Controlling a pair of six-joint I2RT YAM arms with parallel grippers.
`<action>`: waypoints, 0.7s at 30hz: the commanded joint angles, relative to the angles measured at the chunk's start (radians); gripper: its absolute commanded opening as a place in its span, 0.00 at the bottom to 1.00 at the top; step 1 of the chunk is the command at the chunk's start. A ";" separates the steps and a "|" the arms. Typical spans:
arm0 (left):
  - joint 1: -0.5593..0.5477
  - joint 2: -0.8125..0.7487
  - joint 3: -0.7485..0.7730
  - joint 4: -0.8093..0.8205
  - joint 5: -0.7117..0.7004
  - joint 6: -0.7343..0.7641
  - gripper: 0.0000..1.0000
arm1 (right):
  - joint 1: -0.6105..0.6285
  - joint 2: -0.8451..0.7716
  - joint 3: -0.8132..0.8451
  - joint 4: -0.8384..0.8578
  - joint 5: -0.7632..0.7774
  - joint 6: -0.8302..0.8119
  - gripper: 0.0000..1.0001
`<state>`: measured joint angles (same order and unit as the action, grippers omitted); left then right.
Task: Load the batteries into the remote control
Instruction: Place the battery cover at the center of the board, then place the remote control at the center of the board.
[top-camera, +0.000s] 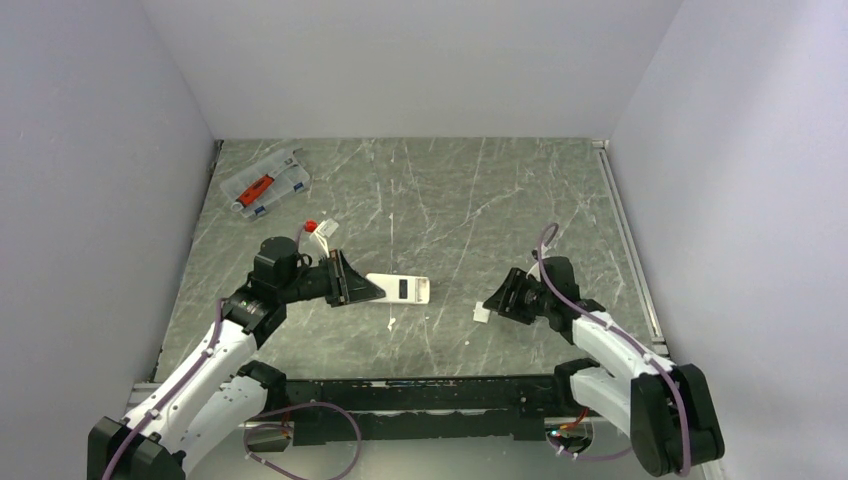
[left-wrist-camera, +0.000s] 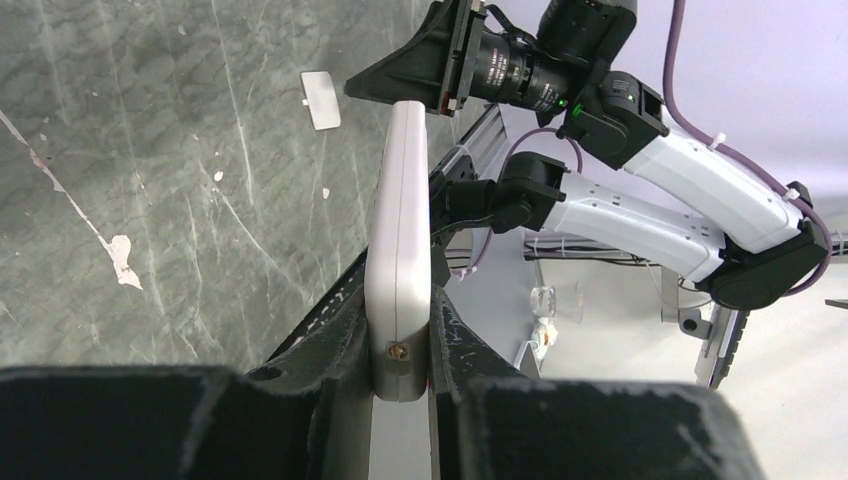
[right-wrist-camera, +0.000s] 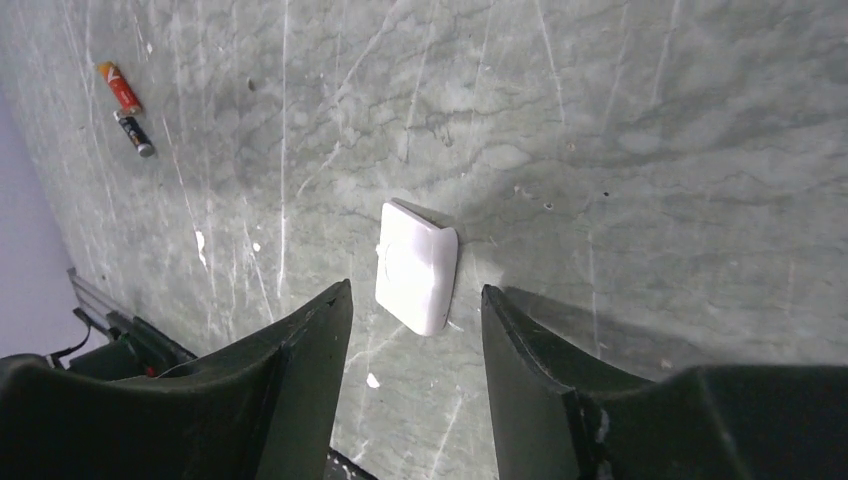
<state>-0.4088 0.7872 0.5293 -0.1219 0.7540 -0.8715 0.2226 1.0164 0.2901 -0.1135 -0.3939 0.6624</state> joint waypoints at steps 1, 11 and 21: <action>0.004 -0.010 0.025 0.021 0.000 0.029 0.00 | -0.005 -0.068 0.049 -0.076 0.073 -0.020 0.53; 0.004 0.022 0.025 0.044 0.040 0.028 0.00 | -0.005 -0.172 0.114 -0.130 0.026 -0.052 0.60; 0.004 0.129 0.076 0.026 0.136 0.065 0.00 | 0.002 -0.261 0.209 -0.071 -0.181 -0.142 0.66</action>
<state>-0.4088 0.8852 0.5388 -0.1211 0.8085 -0.8463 0.2222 0.7906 0.4400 -0.2379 -0.4530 0.5873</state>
